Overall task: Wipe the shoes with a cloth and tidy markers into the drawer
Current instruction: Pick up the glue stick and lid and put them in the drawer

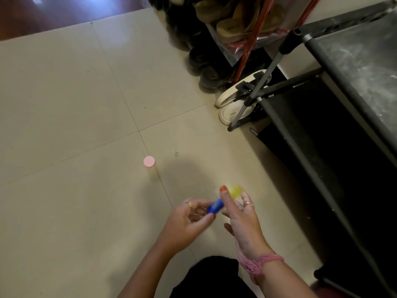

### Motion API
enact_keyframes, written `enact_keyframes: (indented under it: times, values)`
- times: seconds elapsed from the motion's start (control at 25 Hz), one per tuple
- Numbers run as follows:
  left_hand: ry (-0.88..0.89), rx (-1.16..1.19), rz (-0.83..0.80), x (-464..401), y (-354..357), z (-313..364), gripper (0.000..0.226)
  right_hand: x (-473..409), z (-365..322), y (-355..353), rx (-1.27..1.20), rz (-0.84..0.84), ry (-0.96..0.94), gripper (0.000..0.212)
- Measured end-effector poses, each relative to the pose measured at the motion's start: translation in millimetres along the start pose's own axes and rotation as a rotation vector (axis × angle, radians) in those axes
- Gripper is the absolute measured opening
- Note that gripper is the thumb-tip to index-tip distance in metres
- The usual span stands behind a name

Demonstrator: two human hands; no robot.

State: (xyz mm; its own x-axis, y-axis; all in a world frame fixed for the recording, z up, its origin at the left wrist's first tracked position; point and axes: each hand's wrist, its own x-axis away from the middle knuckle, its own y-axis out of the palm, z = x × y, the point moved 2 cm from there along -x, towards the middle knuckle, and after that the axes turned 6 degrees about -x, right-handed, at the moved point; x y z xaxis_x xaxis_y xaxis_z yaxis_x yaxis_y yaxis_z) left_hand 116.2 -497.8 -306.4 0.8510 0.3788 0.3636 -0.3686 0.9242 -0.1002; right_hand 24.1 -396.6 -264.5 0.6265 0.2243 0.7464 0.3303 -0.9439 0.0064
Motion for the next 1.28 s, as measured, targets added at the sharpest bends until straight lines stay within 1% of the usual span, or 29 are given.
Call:
enact_keyframes:
  times: [0.08,0.12,0.16,0.2,0.24,0.28,0.32,0.36,0.44,0.56,0.68,0.76,0.8,0.88,0.96,1.04,1.16,1.28]
  values:
    - [0.09,-0.07,-0.208,3,-6,11,0.024,1,-1,3,0.02,-0.02,-0.054,0.045]
    - [0.129,-0.124,-0.251,-1,-10,11,0.027,1,-1,3,0.019,-0.016,-0.083,0.034]
    - [0.166,-0.214,-0.226,-9,-17,8,0.032,2,-1,2,0.019,0.0,-0.106,0.025]
    - [0.179,-0.371,-0.138,-24,-26,0,0.036,1,-2,-2,0.011,0.027,-0.122,0.019]
    - [0.153,-0.579,-0.024,-40,-39,-11,0.04,1,-3,-6,-0.006,0.059,-0.129,0.015]
    - [0.076,-0.779,0.067,-57,-53,-24,0.045,0,-3,-11,-0.024,0.087,-0.136,0.014]
    - [-0.032,-0.949,0.118,-73,-67,-39,0.052,-2,-4,-16,-0.035,0.106,-0.144,0.014]
    - [-0.146,-1.074,0.119,-85,-80,-52,0.058,0,-6,-20,-0.043,0.116,-0.143,0.014]
    - [-0.322,-1.168,0.085,-101,-98,-77,0.067,2,-8,-23,-0.06,0.117,-0.142,0.013]
    - [-0.4,-1.176,0.089,-122,-111,-98,0.064,0,-13,-21,-0.11,0.093,-0.16,0.012]
    - [-0.438,-1.159,0.07,-133,-113,-104,0.054,-1,-20,-15,-0.172,0.074,-0.202,0.014]
    - [-0.434,-1.122,0.109,-129,-115,-106,0.044,1,-25,-9,-0.197,0.069,-0.222,0.015]
    - [-0.402,-1.123,0.165,-123,-115,-107,0.038,2,-26,-7,-0.204,0.065,-0.223,0.014]
    - [-0.323,-1.116,0.267,-102,-113,-113,0.033,4,-26,-3,-0.215,0.07,-0.219,0.013]
    - [-0.265,-1.032,0.366,-77,-107,-117,0.034,7,-24,-2,-0.217,0.07,-0.201,0.012]
    - [-0.23,-0.915,0.459,-54,-100,-112,0.039,9,-24,-4,-0.227,0.045,-0.144,0.014]
    - [-0.158,-0.78,0.511,-22,-85,-90,0.047,12,-28,-12,-0.304,0.017,-0.019,0.015]
    - [-0.007,-0.649,0.551,17,-63,-52,0.049,21,-39,-19,-0.384,-0.035,0.073,0.011]
